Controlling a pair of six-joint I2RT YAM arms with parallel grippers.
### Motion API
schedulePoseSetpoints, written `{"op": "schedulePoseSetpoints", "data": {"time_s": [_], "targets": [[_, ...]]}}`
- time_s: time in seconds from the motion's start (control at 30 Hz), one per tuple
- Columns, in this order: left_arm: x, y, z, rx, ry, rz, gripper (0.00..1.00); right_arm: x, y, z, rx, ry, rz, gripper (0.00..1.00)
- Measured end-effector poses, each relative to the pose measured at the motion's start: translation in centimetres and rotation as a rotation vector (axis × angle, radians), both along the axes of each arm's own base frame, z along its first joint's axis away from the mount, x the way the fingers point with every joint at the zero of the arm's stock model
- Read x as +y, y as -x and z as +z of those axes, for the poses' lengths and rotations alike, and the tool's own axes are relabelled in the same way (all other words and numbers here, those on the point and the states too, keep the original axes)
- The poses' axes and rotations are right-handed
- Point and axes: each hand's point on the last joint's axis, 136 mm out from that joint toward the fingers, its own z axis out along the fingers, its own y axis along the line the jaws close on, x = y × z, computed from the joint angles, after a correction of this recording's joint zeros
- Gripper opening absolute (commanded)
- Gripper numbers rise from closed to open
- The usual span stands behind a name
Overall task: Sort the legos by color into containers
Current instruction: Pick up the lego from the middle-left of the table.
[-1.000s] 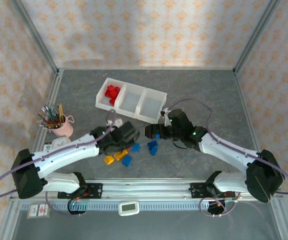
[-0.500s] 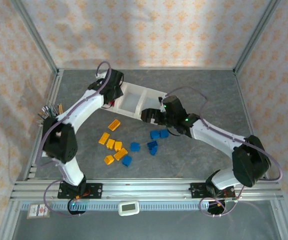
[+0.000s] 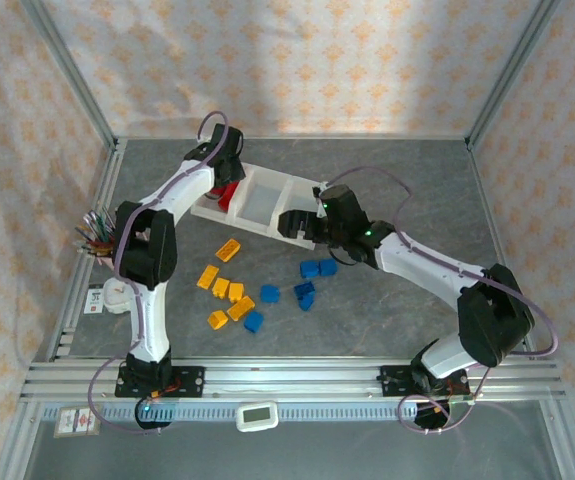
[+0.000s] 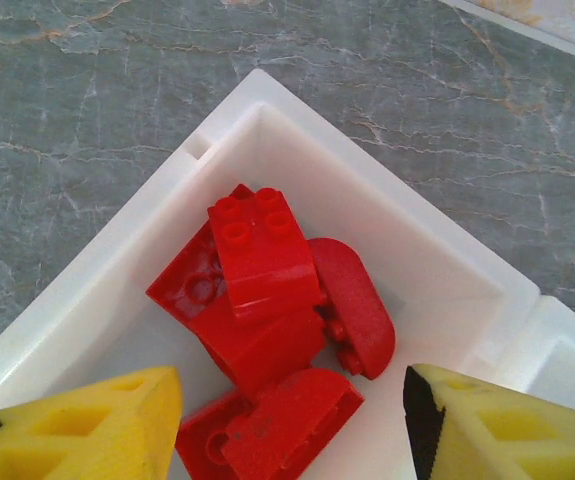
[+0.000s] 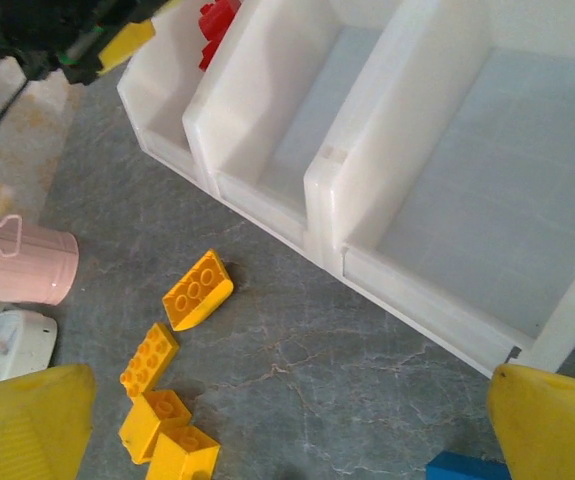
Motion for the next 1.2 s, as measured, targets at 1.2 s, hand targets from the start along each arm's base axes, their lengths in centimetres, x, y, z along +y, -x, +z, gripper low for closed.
{"op": "schedulePoseSetpoints", "data": {"time_s": [1.2], "targets": [[-14.2,27.4,-4.6,0.305,0.089,-0.484,0.78,-6.0,8.7,-7.6,0.174,0.104,0.025,1.0]]}}
